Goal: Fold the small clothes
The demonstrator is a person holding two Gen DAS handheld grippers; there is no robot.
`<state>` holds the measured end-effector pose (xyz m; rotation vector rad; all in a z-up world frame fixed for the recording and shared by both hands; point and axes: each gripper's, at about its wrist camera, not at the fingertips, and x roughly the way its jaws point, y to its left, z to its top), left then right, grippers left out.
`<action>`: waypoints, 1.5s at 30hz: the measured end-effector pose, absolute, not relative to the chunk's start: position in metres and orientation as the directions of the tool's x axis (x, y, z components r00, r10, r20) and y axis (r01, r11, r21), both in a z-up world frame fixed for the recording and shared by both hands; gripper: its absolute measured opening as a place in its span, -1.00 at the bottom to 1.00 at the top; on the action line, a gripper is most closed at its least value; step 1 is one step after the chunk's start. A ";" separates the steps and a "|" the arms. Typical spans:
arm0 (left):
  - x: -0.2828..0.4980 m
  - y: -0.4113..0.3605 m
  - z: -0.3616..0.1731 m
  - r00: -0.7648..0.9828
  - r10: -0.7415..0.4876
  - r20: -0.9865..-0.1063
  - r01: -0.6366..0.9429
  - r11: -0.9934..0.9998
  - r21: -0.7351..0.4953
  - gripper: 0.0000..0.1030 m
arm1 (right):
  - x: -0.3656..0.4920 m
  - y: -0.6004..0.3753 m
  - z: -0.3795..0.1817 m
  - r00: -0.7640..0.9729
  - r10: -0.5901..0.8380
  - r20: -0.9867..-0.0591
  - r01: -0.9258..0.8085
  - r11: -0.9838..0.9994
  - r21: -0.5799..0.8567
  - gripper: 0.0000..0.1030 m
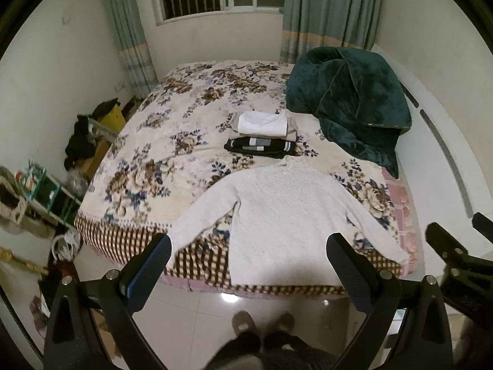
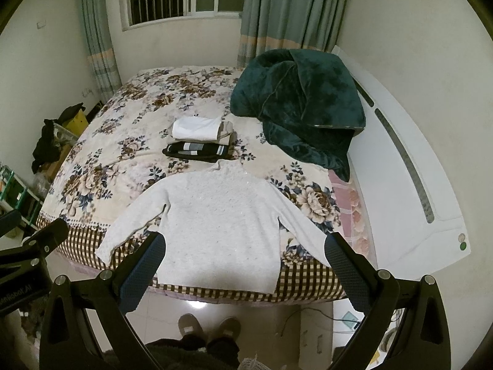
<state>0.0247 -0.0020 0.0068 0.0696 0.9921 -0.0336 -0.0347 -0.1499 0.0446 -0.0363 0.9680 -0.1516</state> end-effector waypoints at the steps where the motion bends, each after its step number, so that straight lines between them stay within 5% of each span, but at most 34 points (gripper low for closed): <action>1: 0.031 -0.004 0.001 0.552 0.014 -0.834 0.063 0.996 0.058 1.00 | -0.028 -0.158 0.028 0.545 -0.139 -0.827 0.125 0.989 -0.084 1.00; 11: 0.150 -0.033 -0.149 0.515 0.092 -0.853 0.050 0.989 0.137 1.00 | 0.009 -0.351 -0.188 0.283 -0.239 -0.929 0.622 0.783 -0.012 0.98; 16: 0.194 -0.063 -0.240 0.400 0.168 -0.901 0.028 0.980 0.195 1.00 | -0.004 -0.476 -0.330 0.189 -0.107 -0.976 0.813 0.574 0.094 0.33; 27: 0.281 -0.104 -0.429 0.156 0.304 -0.940 -0.056 0.953 0.299 1.00 | -0.039 -0.660 -0.568 0.259 -0.027 -0.965 0.964 -0.044 0.260 0.33; 32: 0.302 -0.098 -0.472 0.095 0.307 -0.947 -0.127 0.947 0.294 1.00 | -0.043 -0.697 -0.613 0.288 -0.075 -0.955 0.937 -0.185 0.297 0.30; 34: 0.305 -0.092 -0.482 0.086 0.298 -0.951 -0.142 0.948 0.284 1.00 | -0.038 -0.703 -0.613 0.278 -0.119 -0.953 0.937 -0.185 0.297 -0.26; 37: 0.310 -0.080 -0.495 0.078 0.284 -0.956 -0.154 0.951 0.270 1.00 | -0.014 -0.705 -0.601 0.248 -0.169 -0.954 0.957 -0.111 0.268 -0.68; 45: 0.310 -0.032 -0.500 0.135 0.238 -0.962 -0.178 0.961 0.213 1.00 | 0.099 -0.646 -0.505 0.266 -0.310 -0.913 0.947 0.264 0.186 -0.73</action>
